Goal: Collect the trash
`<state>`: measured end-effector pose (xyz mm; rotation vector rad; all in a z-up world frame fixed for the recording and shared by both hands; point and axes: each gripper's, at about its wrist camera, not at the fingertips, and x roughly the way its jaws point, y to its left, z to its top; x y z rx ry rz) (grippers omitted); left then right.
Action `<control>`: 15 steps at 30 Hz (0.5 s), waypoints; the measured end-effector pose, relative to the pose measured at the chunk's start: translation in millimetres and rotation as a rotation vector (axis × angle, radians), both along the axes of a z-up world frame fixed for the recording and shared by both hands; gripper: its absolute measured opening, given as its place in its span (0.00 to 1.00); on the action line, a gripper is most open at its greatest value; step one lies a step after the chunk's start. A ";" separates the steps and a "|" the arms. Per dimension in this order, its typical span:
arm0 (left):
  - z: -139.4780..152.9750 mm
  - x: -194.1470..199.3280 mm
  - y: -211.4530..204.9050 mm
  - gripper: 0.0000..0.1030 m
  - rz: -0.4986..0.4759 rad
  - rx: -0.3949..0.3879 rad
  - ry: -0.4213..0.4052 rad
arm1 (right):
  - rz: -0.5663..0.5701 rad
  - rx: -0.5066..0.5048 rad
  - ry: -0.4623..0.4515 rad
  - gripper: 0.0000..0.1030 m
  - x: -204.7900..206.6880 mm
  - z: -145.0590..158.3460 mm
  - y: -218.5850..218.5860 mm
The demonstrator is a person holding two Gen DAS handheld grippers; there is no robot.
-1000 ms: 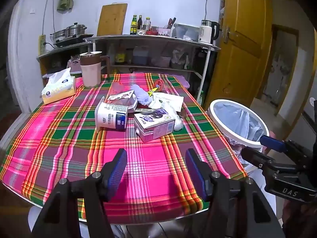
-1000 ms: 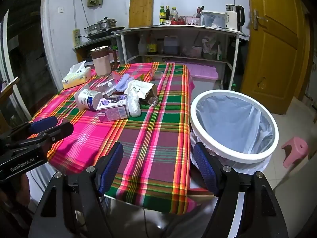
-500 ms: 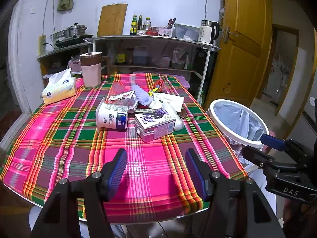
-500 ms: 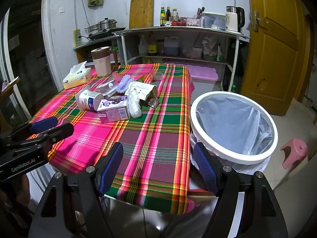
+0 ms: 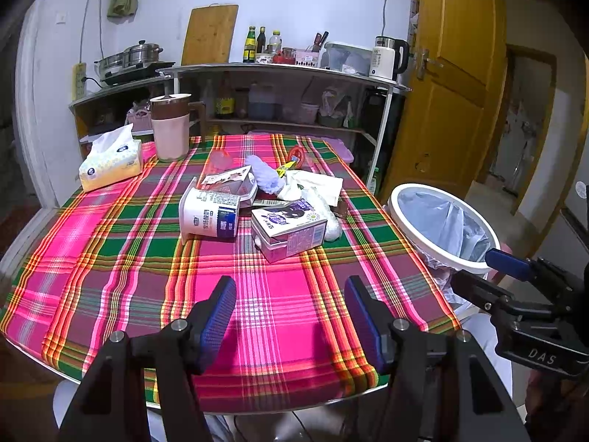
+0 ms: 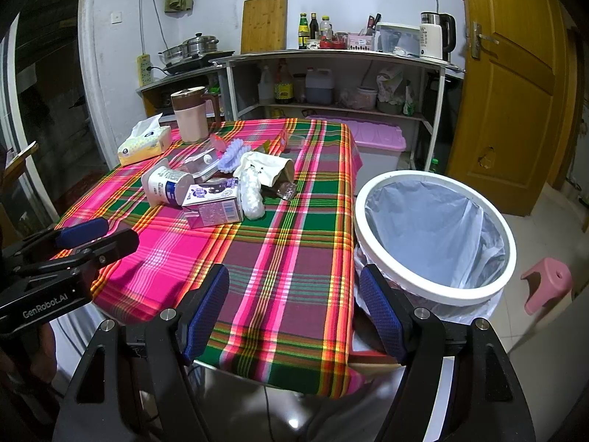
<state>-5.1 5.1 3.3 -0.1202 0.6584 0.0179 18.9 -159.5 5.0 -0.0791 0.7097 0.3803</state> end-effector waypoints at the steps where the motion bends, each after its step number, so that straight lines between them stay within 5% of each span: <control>1: 0.2 -0.7 0.6 0.59 0.000 0.001 0.000 | 0.000 0.000 0.000 0.72 -0.1 -0.1 0.0; 15: 0.5 0.3 0.2 0.59 -0.001 -0.001 0.001 | 0.002 0.000 -0.001 0.72 -0.5 -0.5 -0.1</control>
